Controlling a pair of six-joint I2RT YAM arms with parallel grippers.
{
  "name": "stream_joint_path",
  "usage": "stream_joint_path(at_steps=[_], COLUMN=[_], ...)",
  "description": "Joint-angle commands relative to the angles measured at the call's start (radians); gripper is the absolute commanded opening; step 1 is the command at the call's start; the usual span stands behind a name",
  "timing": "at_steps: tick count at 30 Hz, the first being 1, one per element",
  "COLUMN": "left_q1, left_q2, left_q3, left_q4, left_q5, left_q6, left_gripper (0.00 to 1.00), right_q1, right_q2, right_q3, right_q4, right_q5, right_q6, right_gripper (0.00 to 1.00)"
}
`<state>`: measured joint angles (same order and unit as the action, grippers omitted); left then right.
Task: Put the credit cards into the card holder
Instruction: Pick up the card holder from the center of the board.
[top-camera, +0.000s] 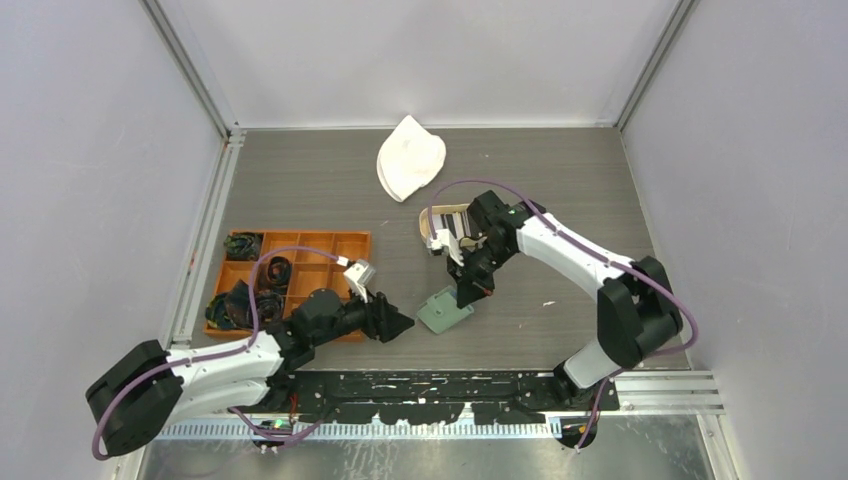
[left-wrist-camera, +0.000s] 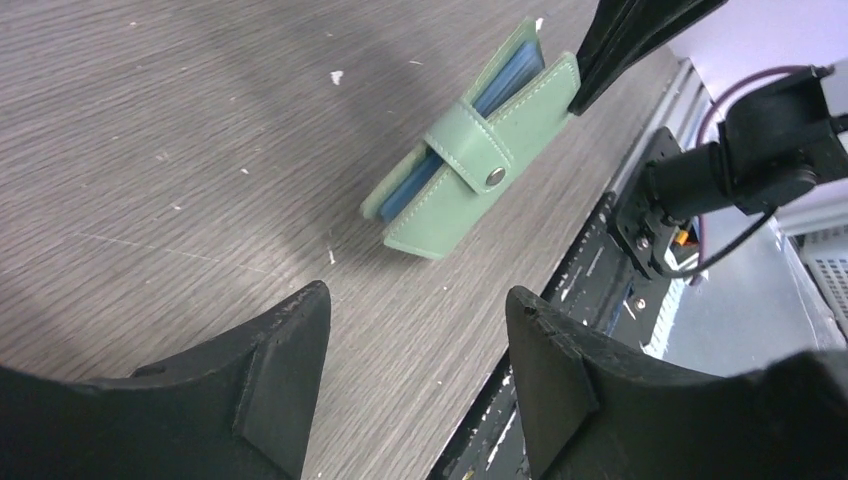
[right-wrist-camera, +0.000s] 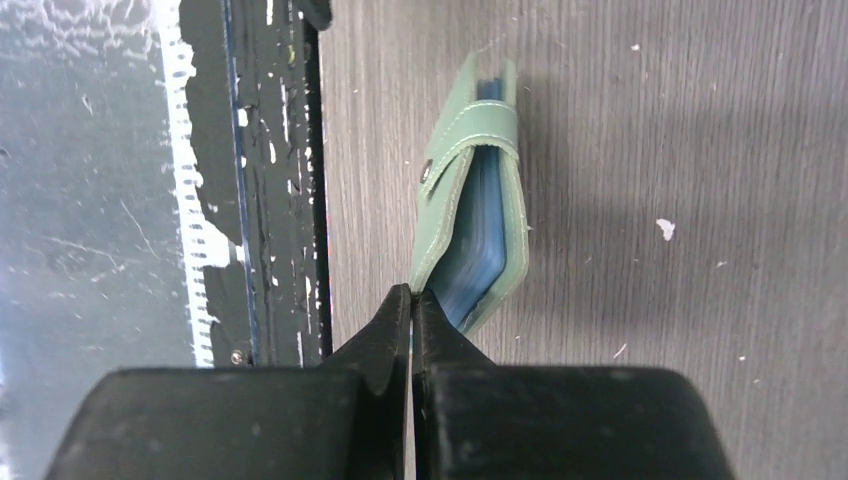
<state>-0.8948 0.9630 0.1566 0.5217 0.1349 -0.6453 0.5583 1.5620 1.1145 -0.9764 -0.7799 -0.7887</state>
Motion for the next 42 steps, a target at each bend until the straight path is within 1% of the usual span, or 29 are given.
stream_joint_path(at_steps=[1,2,3,5,8,13,18,21,23,24,26,28,30,31,32,33,34,37,38,39,41,42], left_q1=[-0.004,-0.004,-0.004,-0.004,-0.007,-0.009,-0.010,-0.009,-0.008,-0.010,-0.010,-0.010,-0.010,-0.010,-0.010,-0.011,-0.010,-0.010,-0.009,-0.009,-0.010,-0.009], left_q2=[-0.011,0.002,0.019,0.073,0.157,0.306,0.438,0.537,0.615,0.653,0.687,0.691,0.671,0.658,0.644,0.631,0.619,0.589,0.580,0.571,0.544,0.531], left_q3=[-0.008,-0.008,-0.007,-0.008,-0.008,-0.008,-0.003,0.021,0.036,0.052,0.078,0.093,0.099,0.100,0.100,0.096,0.088,0.065,0.062,0.065,0.092,0.118], left_q4=[0.175,0.197,0.224,0.290,0.392,0.543,0.682,0.793,0.894,0.905,0.909,0.910,0.910,0.910,0.910,0.909,0.908,0.896,0.874,0.838,0.710,0.610], left_q5=[0.095,0.114,0.135,0.164,0.169,0.173,0.196,0.273,0.332,0.350,0.391,0.417,0.443,0.454,0.461,0.453,0.440,0.424,0.419,0.419,0.435,0.446], left_q6=[0.062,0.065,0.066,0.075,0.100,0.205,0.266,0.245,0.208,0.186,0.159,0.141,0.135,0.134,0.131,0.124,0.111,0.061,0.030,-0.003,-0.087,-0.125], left_gripper=[0.66,0.66,0.69,0.78,0.88,0.96,1.00,1.00,0.98,0.96,0.90,0.81,0.59,0.46,0.19,0.02,0.00,0.00,0.00,0.00,0.00,0.00], right_q1=[0.004,0.004,0.005,0.003,0.003,0.003,0.001,0.002,0.002,-0.001,0.000,-0.002,-0.001,-0.002,-0.002,-0.002,-0.002,-0.004,-0.006,-0.009,-0.016,-0.021], right_q2=[-0.071,-0.078,-0.085,-0.101,-0.111,-0.123,-0.154,-0.165,-0.167,-0.168,-0.165,-0.163,-0.163,-0.163,-0.164,-0.164,-0.165,-0.177,-0.184,-0.193,-0.222,-0.239], right_q3=[-0.018,-0.020,-0.022,-0.026,-0.026,-0.022,-0.027,-0.025,-0.025,-0.025,-0.026,-0.028,-0.033,-0.036,-0.038,-0.040,-0.042,-0.048,-0.049,-0.050,-0.053,-0.058], right_q4=[-0.051,-0.060,-0.071,-0.087,-0.105,-0.142,-0.172,-0.179,-0.180,-0.179,-0.178,-0.163,-0.146,-0.133,-0.123,-0.114,-0.103,-0.035,-0.011,0.008,0.037,0.049], right_q5=[-0.064,-0.070,-0.081,-0.105,-0.137,-0.172,-0.206,-0.218,-0.222,-0.223,-0.220,-0.211,-0.198,-0.190,-0.184,-0.176,-0.166,-0.114,-0.085,-0.055,0.001,0.019], right_q6=[-0.205,-0.223,-0.243,-0.271,-0.298,-0.338,-0.393,-0.403,-0.404,-0.403,-0.401,-0.385,-0.366,-0.354,-0.345,-0.335,-0.319,-0.246,-0.217,-0.181,-0.151,-0.145], right_gripper=[0.01,0.01,0.01,0.01,0.01,0.01,0.01,0.01,0.01,0.01,0.01,0.01,0.01,0.01,0.01,0.01,0.01,0.01,0.03,0.06,0.20,0.27])
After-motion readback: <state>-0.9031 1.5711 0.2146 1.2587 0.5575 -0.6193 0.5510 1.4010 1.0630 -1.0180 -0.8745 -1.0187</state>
